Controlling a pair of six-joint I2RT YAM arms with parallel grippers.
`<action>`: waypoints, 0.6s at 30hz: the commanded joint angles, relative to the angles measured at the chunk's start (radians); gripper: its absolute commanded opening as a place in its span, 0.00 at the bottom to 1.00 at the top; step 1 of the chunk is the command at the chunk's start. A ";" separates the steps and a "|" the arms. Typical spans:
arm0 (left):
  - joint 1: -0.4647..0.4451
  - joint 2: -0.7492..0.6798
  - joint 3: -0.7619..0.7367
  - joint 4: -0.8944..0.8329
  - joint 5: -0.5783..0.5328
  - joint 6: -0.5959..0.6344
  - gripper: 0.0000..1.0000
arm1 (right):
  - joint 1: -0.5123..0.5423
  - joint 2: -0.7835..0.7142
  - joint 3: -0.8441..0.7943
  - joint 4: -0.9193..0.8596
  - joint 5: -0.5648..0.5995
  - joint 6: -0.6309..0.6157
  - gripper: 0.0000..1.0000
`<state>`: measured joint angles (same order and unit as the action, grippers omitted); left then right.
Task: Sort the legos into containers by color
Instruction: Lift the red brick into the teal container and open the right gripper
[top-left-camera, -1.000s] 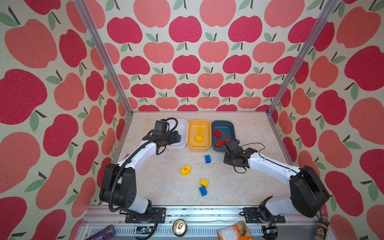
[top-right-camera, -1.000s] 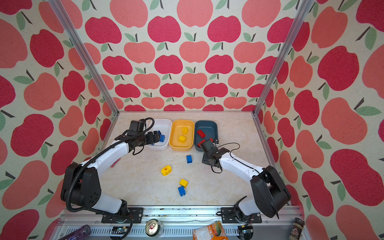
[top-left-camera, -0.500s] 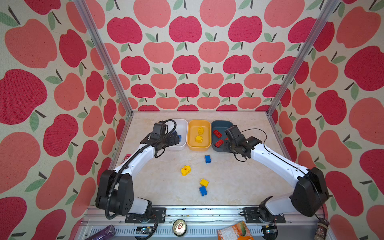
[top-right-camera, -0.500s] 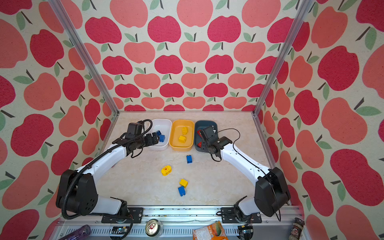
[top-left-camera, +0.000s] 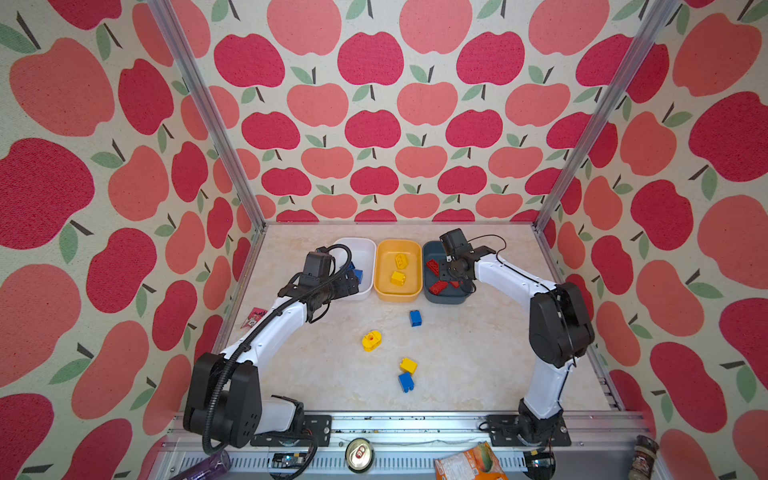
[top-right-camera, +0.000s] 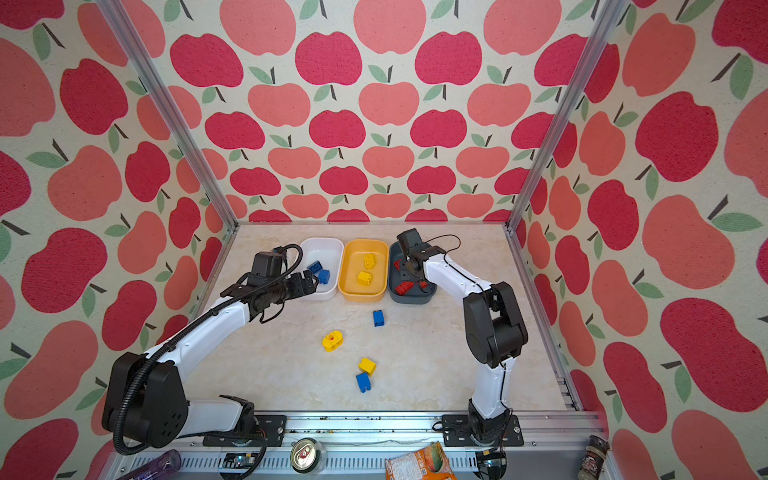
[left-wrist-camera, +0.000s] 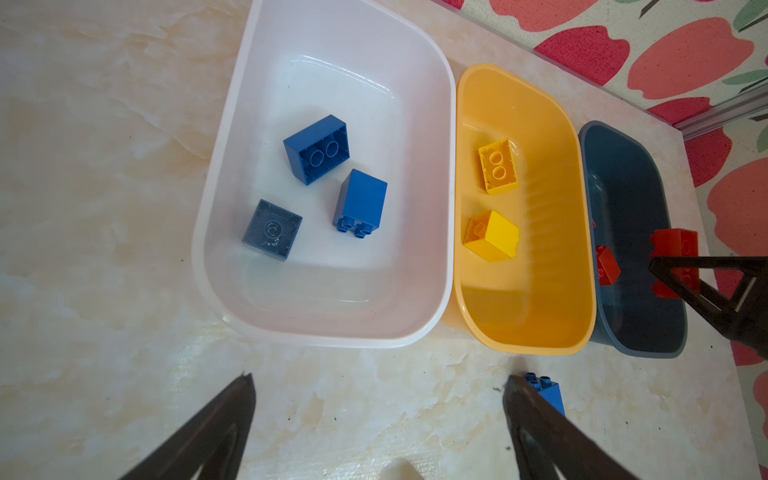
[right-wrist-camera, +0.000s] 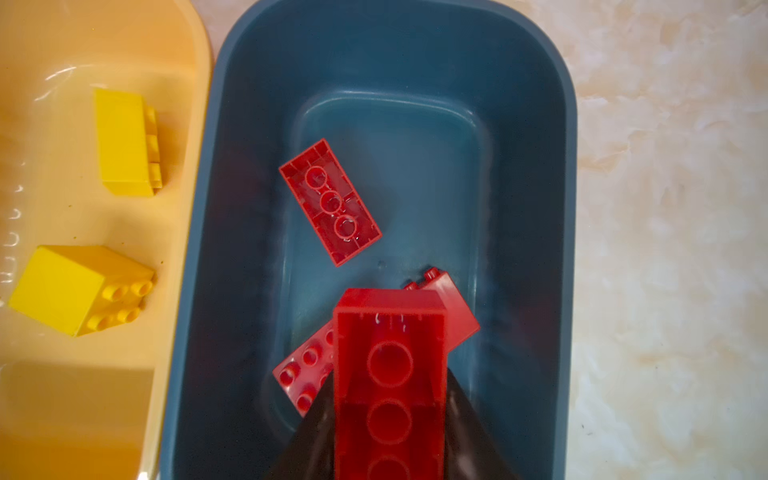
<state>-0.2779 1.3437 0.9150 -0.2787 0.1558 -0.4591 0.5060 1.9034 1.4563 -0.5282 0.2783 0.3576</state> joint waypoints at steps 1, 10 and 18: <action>-0.007 -0.032 -0.022 -0.003 -0.014 -0.017 0.96 | -0.033 0.053 0.061 0.002 -0.025 -0.057 0.35; -0.018 -0.049 -0.036 -0.010 -0.024 -0.027 0.96 | -0.069 0.167 0.160 -0.018 -0.037 -0.105 0.38; -0.040 -0.049 -0.034 -0.022 -0.034 -0.028 0.96 | -0.080 0.191 0.198 -0.035 -0.050 -0.101 0.66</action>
<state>-0.3096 1.3144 0.8898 -0.2798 0.1421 -0.4812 0.4316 2.0838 1.6230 -0.5335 0.2447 0.2626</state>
